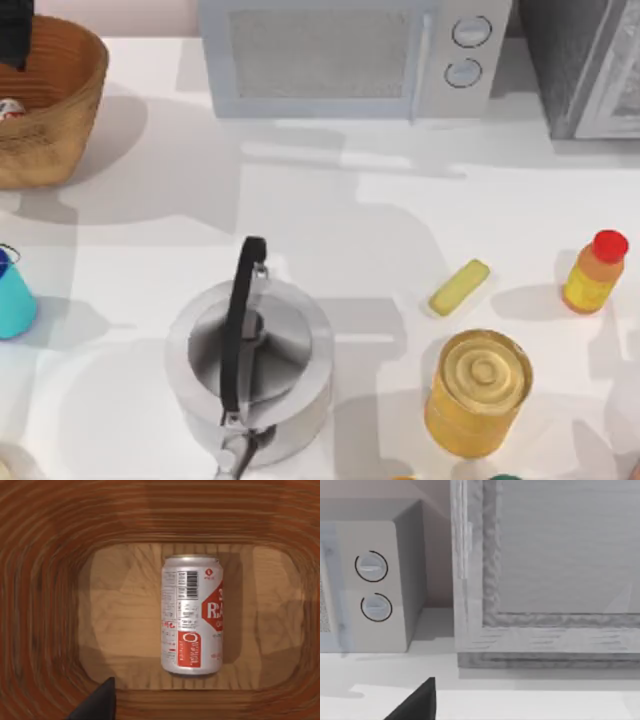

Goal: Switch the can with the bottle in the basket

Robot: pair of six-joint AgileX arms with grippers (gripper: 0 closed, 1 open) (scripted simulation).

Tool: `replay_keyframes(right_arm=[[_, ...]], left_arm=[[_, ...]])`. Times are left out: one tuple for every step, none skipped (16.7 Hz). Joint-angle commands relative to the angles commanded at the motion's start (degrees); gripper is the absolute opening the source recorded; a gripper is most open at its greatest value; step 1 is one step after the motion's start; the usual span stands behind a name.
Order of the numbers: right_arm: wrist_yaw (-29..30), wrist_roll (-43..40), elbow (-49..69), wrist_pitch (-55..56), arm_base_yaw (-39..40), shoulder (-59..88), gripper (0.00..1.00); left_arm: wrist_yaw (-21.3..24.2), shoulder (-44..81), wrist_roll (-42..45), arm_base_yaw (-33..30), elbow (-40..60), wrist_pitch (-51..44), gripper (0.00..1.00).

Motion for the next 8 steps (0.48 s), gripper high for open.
replay_keyframes(right_arm=[[0.00,0.00,0.00,0.00,0.00,0.00,1.00],[0.00,0.00,0.00,0.00,0.00,0.00,1.00],[0.00,0.00,0.00,0.00,0.00,0.00,1.00],[0.00,0.00,0.00,0.00,0.00,0.00,1.00],[0.00,0.00,0.00,0.00,0.00,0.00,1.00],[0.00,0.00,0.00,0.00,0.00,0.00,1.00],[0.00,0.00,0.00,0.00,0.00,0.00,1.00],[0.00,0.00,0.00,0.00,0.00,0.00,1.00]], left_arm=[[0.15,3.88,0.42,0.23,3.63,-2.05,1.00],[0.28,7.29,0.80,0.43,6.80,-3.86,1.00],[0.40,10.25,1.14,0.61,9.56,-5.44,1.00],[0.49,12.75,1.43,0.77,11.90,-6.78,1.00],[0.56,14.77,1.68,0.89,13.78,-7.86,1.00],[0.61,16.19,1.86,0.98,15.12,-8.62,1.00],[0.64,16.95,1.96,1.03,15.83,-9.03,1.00],[0.65,17.20,1.99,1.04,16.06,-9.16,1.00]])
